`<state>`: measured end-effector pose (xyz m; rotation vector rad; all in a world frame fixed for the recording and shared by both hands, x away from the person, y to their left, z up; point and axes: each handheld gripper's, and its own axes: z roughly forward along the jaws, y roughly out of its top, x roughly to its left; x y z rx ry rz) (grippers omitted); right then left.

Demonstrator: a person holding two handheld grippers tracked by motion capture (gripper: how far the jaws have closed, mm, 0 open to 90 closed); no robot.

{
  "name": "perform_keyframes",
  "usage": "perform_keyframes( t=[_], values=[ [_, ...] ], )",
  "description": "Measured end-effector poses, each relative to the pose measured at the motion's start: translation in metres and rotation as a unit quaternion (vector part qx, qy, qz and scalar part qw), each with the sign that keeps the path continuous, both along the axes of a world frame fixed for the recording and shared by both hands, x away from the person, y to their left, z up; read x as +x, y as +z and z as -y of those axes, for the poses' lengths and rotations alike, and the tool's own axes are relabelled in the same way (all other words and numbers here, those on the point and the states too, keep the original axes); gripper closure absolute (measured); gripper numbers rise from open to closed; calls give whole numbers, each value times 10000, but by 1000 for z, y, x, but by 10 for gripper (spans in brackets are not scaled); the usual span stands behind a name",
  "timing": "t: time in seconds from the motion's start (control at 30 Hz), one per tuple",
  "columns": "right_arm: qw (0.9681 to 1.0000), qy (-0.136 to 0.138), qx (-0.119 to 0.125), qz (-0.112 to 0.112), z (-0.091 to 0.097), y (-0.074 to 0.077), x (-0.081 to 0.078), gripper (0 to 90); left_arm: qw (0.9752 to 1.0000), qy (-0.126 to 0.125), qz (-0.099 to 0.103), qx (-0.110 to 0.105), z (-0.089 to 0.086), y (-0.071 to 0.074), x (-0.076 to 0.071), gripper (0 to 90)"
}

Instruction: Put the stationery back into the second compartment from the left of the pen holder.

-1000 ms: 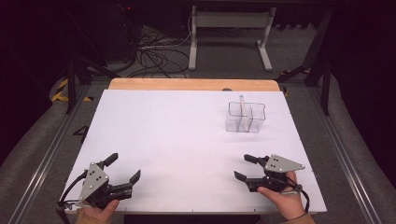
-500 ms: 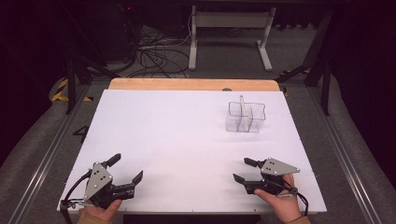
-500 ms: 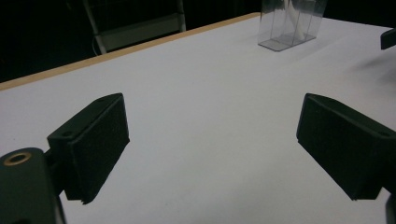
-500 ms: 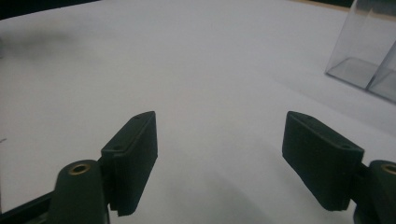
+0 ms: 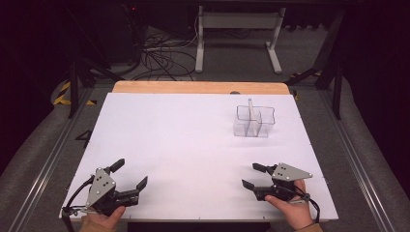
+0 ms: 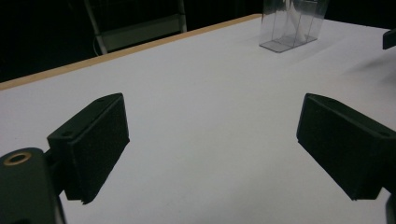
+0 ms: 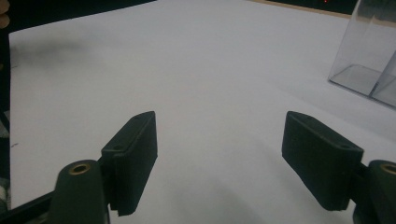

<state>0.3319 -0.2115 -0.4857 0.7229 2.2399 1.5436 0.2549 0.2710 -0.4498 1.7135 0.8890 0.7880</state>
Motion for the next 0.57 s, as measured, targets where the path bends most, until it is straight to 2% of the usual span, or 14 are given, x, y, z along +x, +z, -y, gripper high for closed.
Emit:
perform_keyframes(
  t=[0.43,0.5,0.57],
  values=[
    [10000,-78,1,17,2,1,0,275,10000,-60,28,-55,-2,0,-1,91],
    [10000,-77,1,24,2,1,0,275,10000,-49,40,-13,-2,1,-1,86],
    [10000,-78,6,28,3,2,0,275,9999,-118,41,-56,-3,1,-1,70]
  ],
)
